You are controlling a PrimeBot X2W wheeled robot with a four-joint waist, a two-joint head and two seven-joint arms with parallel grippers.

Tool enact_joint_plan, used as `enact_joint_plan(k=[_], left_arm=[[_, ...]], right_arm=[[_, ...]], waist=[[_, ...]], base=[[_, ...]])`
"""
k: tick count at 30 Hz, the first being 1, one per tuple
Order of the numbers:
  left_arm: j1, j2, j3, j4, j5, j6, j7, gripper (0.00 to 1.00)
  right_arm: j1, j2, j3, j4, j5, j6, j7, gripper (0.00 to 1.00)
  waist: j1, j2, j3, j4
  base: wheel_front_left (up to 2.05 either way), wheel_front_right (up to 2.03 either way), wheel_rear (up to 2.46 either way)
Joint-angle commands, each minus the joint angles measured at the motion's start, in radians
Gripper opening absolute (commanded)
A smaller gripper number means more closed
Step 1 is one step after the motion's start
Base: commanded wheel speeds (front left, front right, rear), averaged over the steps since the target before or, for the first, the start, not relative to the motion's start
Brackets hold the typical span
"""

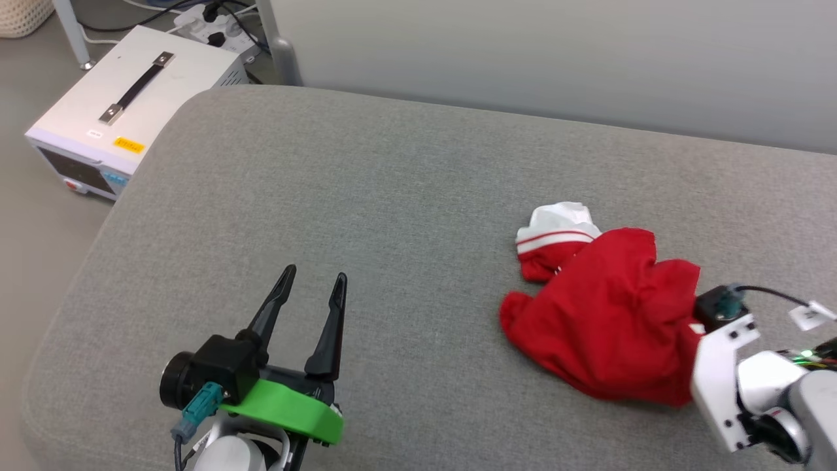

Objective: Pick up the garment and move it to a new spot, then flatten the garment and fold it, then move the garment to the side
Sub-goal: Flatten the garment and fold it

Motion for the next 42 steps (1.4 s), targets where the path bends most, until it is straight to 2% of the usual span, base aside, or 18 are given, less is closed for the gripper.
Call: enact_joint_plan(k=[1, 5, 10, 11, 12, 17, 20, 21, 29, 33, 38, 42], left_arm=[[0.008, -0.002, -0.002, -0.003, 0.01, -0.003, -0.006, 1.0], [0.009, -0.008, -0.004, -0.003, 0.011, -0.003, -0.006, 1.0], [0.005, -0.014, -0.008, 0.001, 0.01, -0.003, -0.006, 1.0], [0.004, -0.014, -0.009, 0.002, 0.01, -0.003, -0.006, 1.0], [0.004, -0.014, -0.009, 0.003, 0.01, -0.003, -0.006, 1.0], [0.003, -0.013, -0.003, 0.006, 0.01, -0.003, -0.006, 1.0], [0.009, -0.012, 0.001, 0.005, 0.011, -0.003, -0.006, 1.0], [0.012, -0.012, 0.003, 0.005, 0.011, -0.003, -0.006, 1.0], [0.019, -0.015, 0.001, -0.003, 0.004, -0.003, -0.006, 1.0], [0.016, -0.014, -0.012, -0.001, -0.006, -0.003, -0.006, 1.0], [-0.02, -0.006, -0.066, 0.026, -0.049, -0.003, 0.002, 1.0], [-0.132, 0.022, -0.137, 0.068, -0.12, -0.003, 0.122, 1.0]], right_arm=[[0.016, -0.03, -0.034, -0.011, -0.022, -0.001, 0.012, 0.0], [0.039, -0.055, -0.14, -0.02, -0.075, -0.001, 0.002, 0.0], [0.082, -0.003, -0.212, -0.024, -0.106, -0.001, -0.06, 0.01], [0.084, 0.011, -0.228, -0.026, -0.114, -0.001, -0.086, 0.63], [0.087, 0.03, -0.25, -0.027, -0.122, -0.001, -0.118, 1.0], [0.089, 0.094, -0.309, -0.077, -0.136, -0.001, -0.274, 1.0], [0.097, 0.121, -0.335, -0.14, -0.133, -0.001, -0.366, 1.0], [0.116, 0.147, -0.367, -0.204, -0.139, -0.001, -0.439, 1.0], [0.183, 0.268, -0.457, -0.313, -0.178, -0.001, -0.637, 1.0], [0.202, 0.321, -0.479, -0.329, -0.212, -0.001, -0.7, 1.0], [0.194, 0.35, -0.496, -0.359, -0.237, -0.001, -0.735, 1.0], [0.182, 0.369, -0.517, -0.387, -0.26, -0.001, -0.74, 1.0]], waist=[[-0.0001, -0.0001, -0.021, -0.032], [-0.0001, -0.0001, -0.023, -0.049], [-0.0001, -0.0001, -0.02, -0.061], [-0.0001, -0.0001, -0.02, -0.063], [-0.0001, -0.0001, -0.021, -0.067], [-0.0001, -0.0001, -0.035, -0.084], [-0.0001, -0.0001, -0.047, -0.099], [-0.0001, -0.0001, -0.055, -0.11], [-0.0001, -0.0001, -0.059, -0.14], [-0.0001, -0.0001, -0.055, -0.157], [-0.0001, -0.0001, -0.028, -0.18], [-0.0001, -0.0001, 0.013, -0.197]], base=[[0.0, 0.0, 0.0], [0.0, 0.0, 0.0], [0.0, 0.0, 0.0], [0.0, 0.0, 0.0], [0.0, 0.0, 0.0], [0.0, 0.0, 0.0], [0.0, 0.0, 0.0], [0.0, 0.0, 0.0], [0.0, 0.0, 0.0], [0.0, 0.0, 0.0], [0.0, 0.0, 0.0], [0.0, 0.0, 0.0]])
